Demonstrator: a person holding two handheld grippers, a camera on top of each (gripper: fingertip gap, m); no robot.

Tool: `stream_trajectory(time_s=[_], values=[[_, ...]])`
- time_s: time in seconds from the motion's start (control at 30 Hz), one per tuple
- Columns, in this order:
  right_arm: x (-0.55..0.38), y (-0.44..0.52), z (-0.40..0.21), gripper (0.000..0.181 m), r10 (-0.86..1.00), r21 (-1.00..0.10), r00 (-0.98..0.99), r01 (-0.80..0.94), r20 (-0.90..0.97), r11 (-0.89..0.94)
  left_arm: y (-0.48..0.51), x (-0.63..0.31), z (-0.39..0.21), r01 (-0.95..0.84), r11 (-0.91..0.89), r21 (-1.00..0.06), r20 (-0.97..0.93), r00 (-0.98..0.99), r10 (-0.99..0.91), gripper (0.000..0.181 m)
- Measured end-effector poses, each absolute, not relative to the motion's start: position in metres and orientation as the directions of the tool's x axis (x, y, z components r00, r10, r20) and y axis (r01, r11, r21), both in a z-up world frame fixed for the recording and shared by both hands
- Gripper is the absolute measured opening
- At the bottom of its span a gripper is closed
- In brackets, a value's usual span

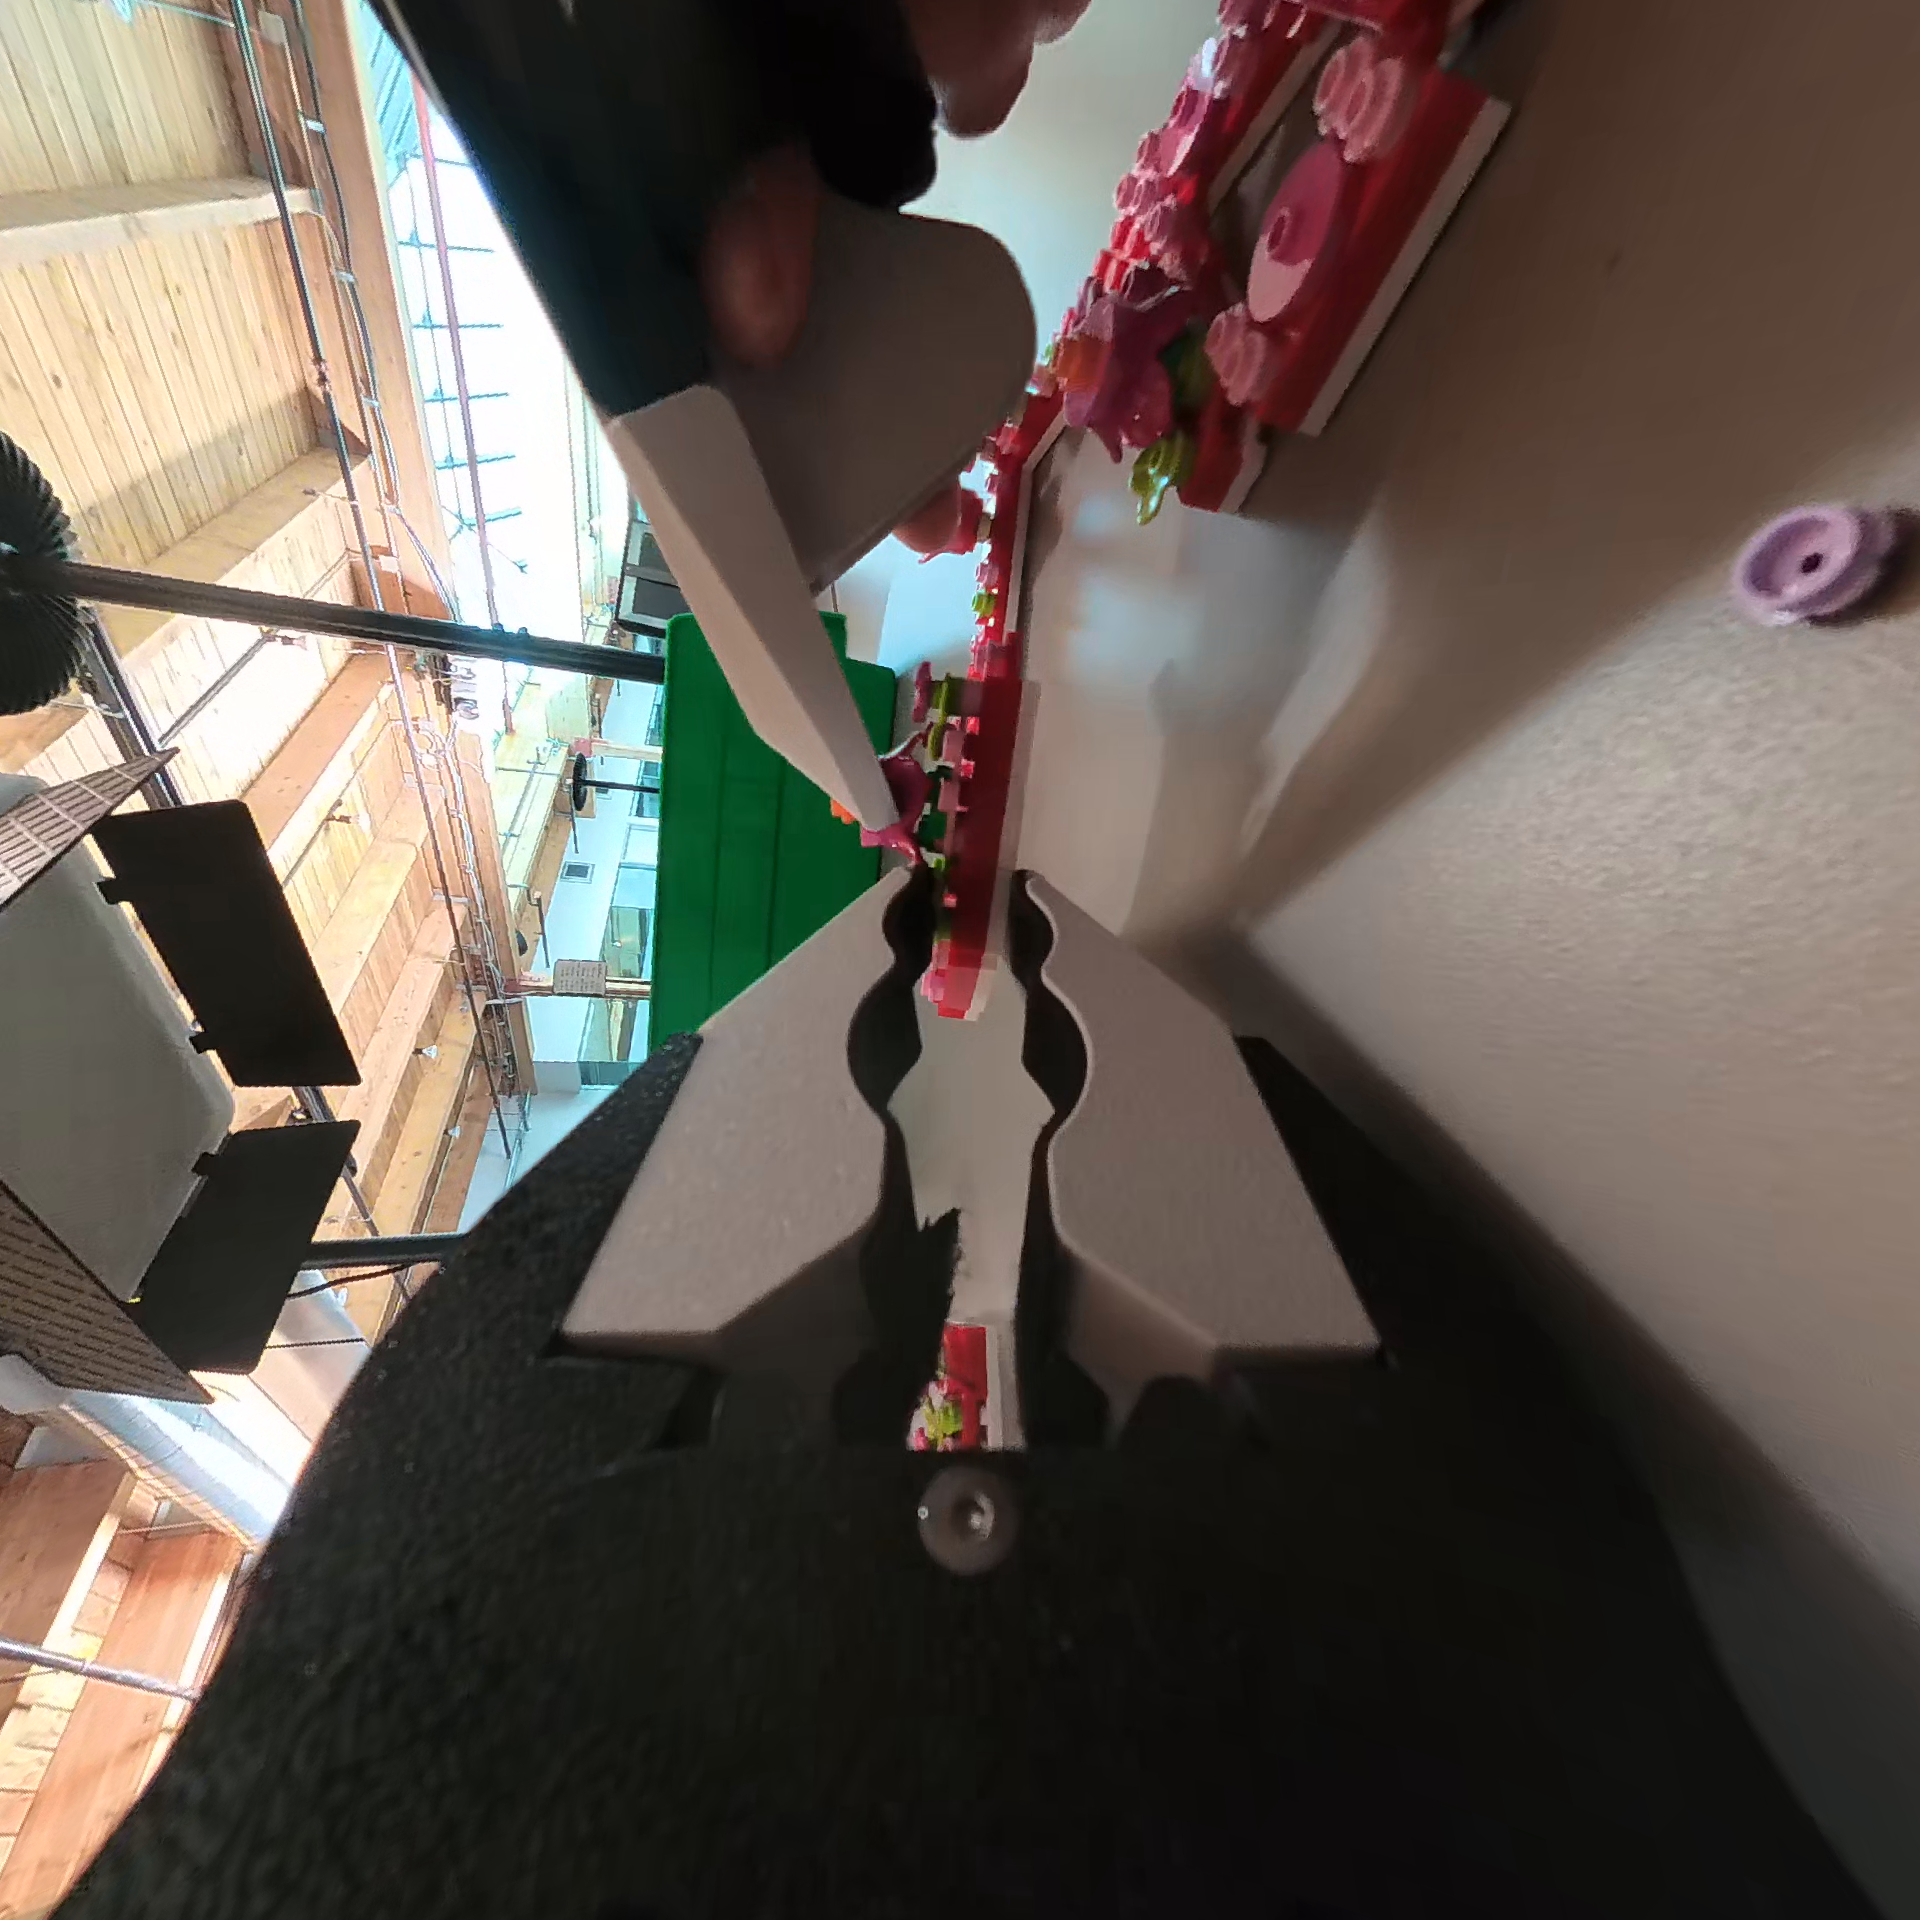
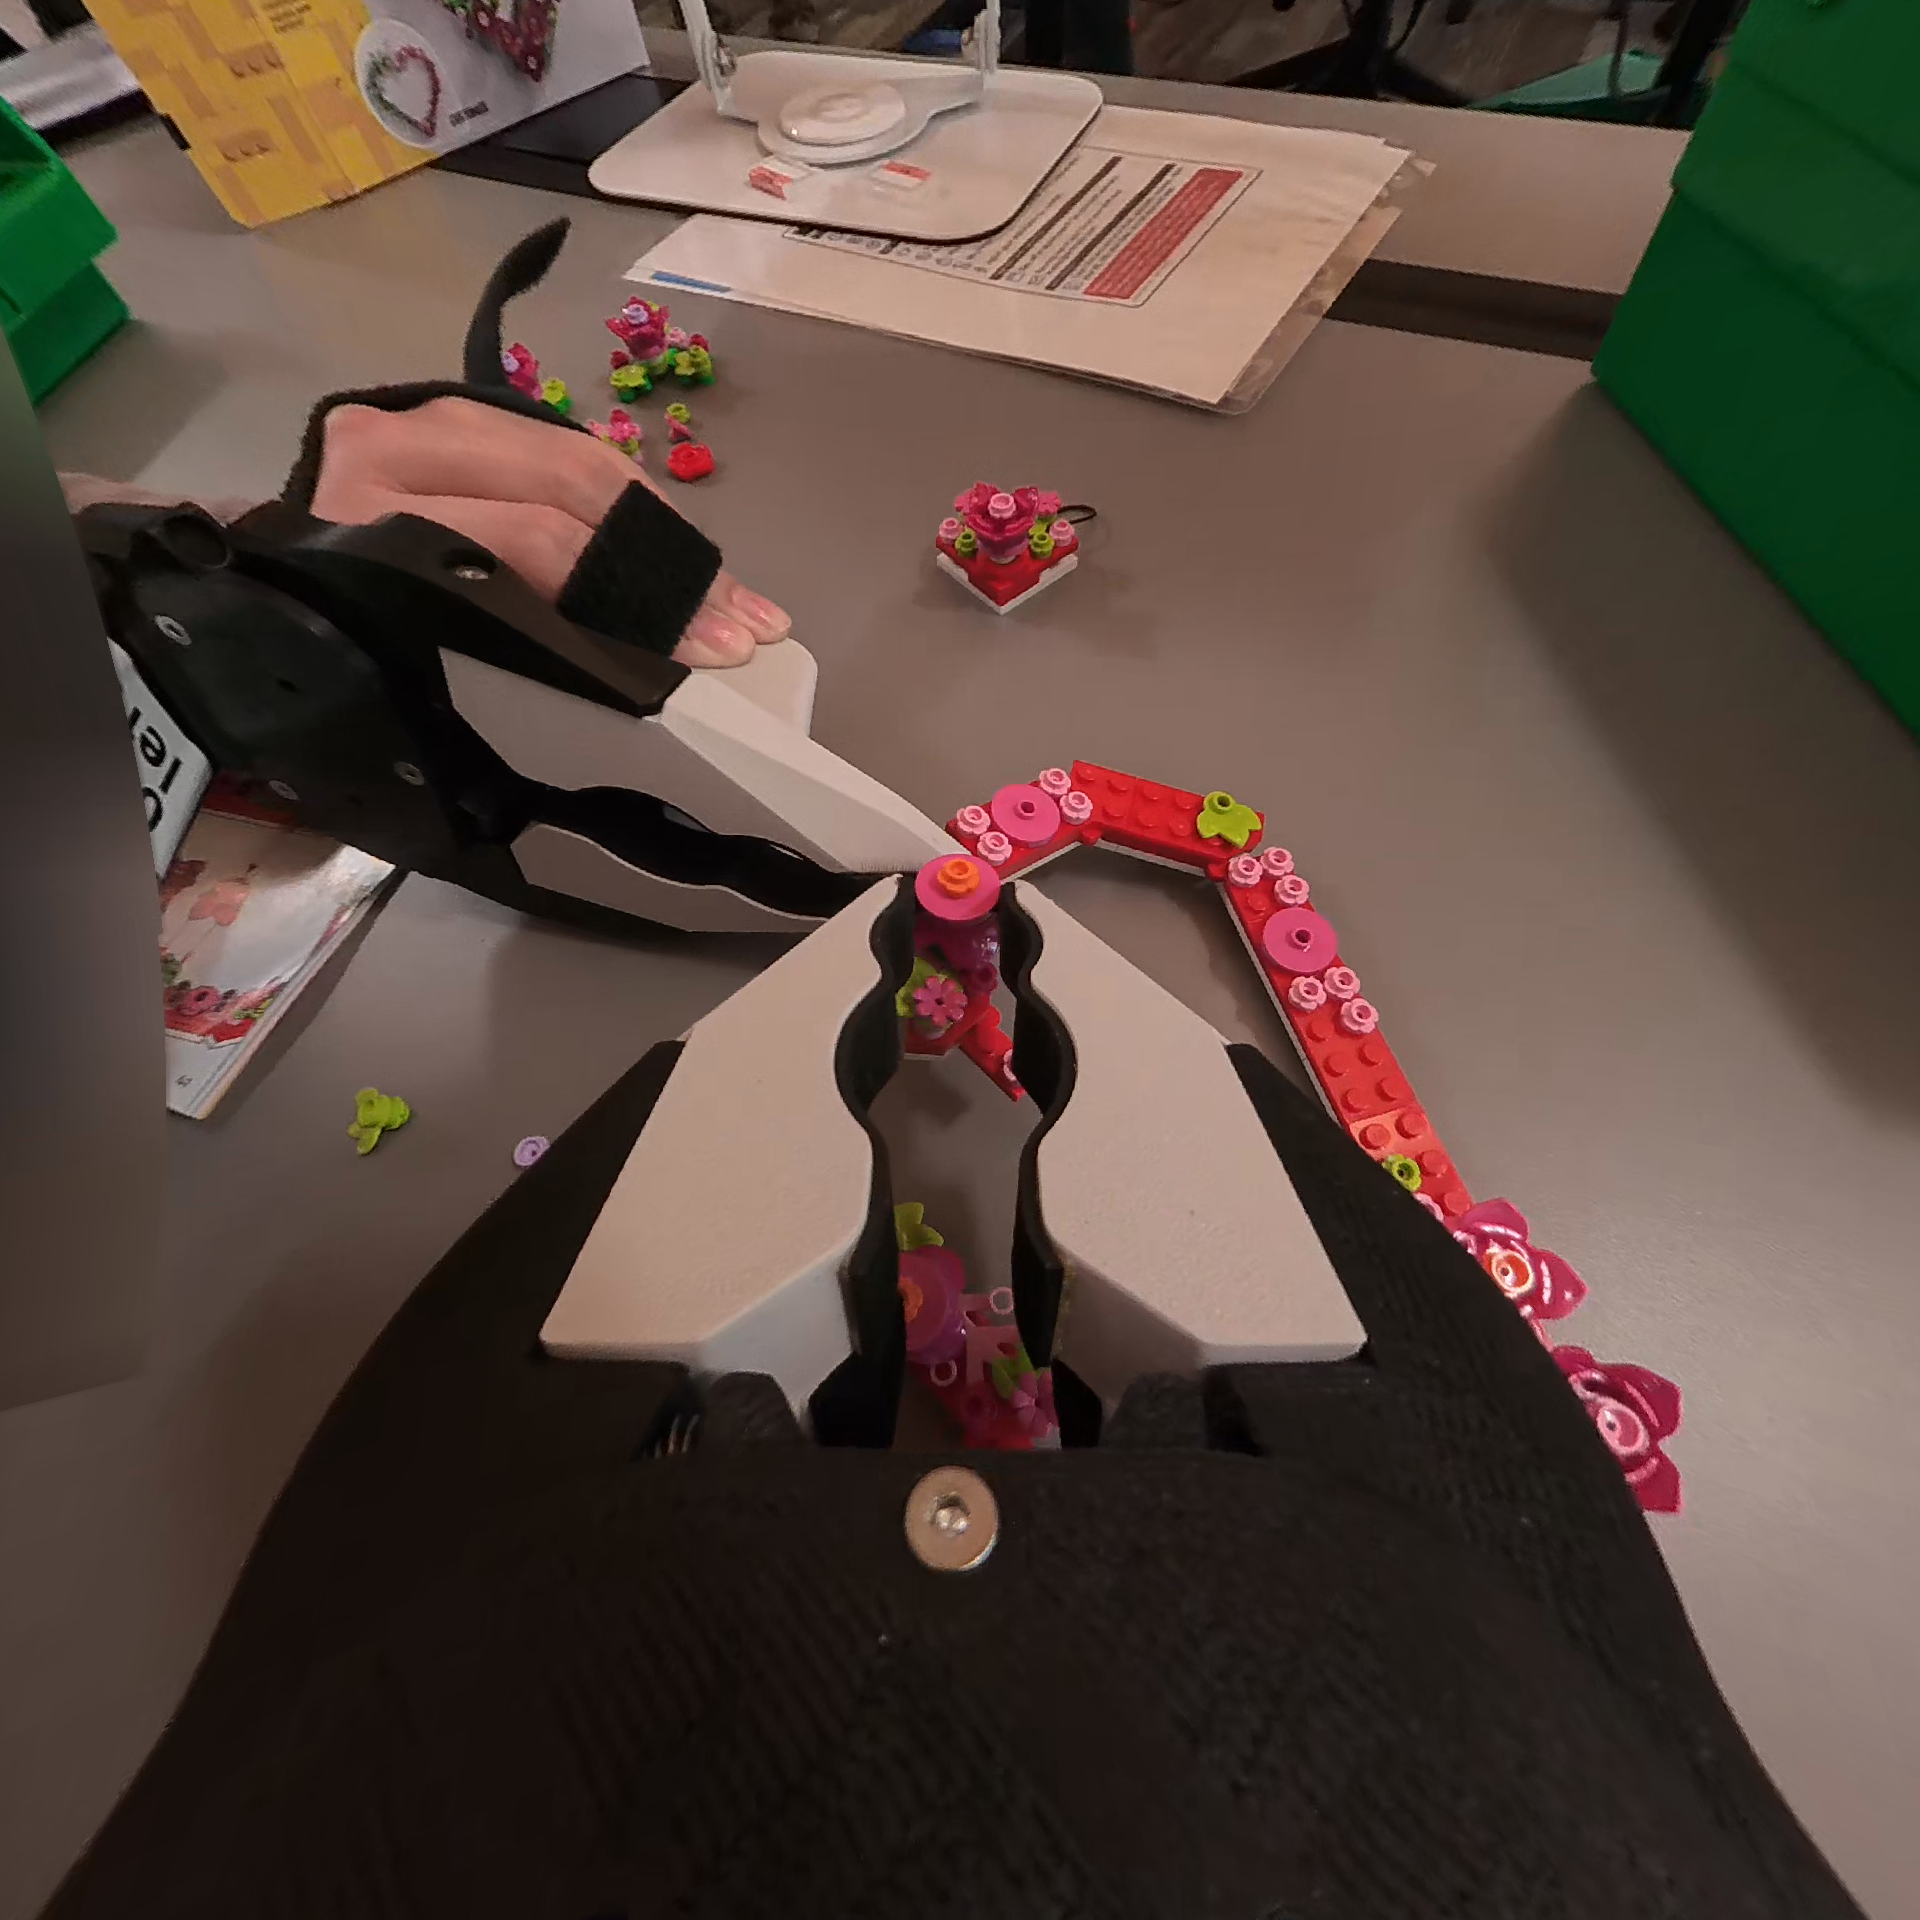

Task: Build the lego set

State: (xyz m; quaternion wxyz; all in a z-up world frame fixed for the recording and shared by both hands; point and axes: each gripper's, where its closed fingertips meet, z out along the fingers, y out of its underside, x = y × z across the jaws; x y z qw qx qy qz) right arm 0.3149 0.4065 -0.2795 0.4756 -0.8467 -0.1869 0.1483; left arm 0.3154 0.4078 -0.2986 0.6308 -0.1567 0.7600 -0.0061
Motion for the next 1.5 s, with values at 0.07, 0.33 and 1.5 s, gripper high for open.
stream_trajectory(time_s=[0.07,0.33,1.5], values=[[0.315,0.407,-0.28,0.014,0.447,-0.861,0.893,0.183,-0.056,-0.474,0.408,0.316,-0.299,-0.235,0.951,-0.2,-0.958,-0.157,-0.24,0.012],[0.315,0.409,-0.282,0.014,0.408,-0.857,0.913,0.19,-0.026,-0.48,0.41,0.316,-0.301,-0.245,0.949,-0.196,-0.957,-0.162,-0.239,0.011],[0.316,0.402,-0.291,0.014,0.536,-0.86,0.823,0.126,-0.188,-0.495,0.403,0.315,-0.308,-0.217,0.964,-0.154,-0.956,-0.212,-0.201,0.012]])
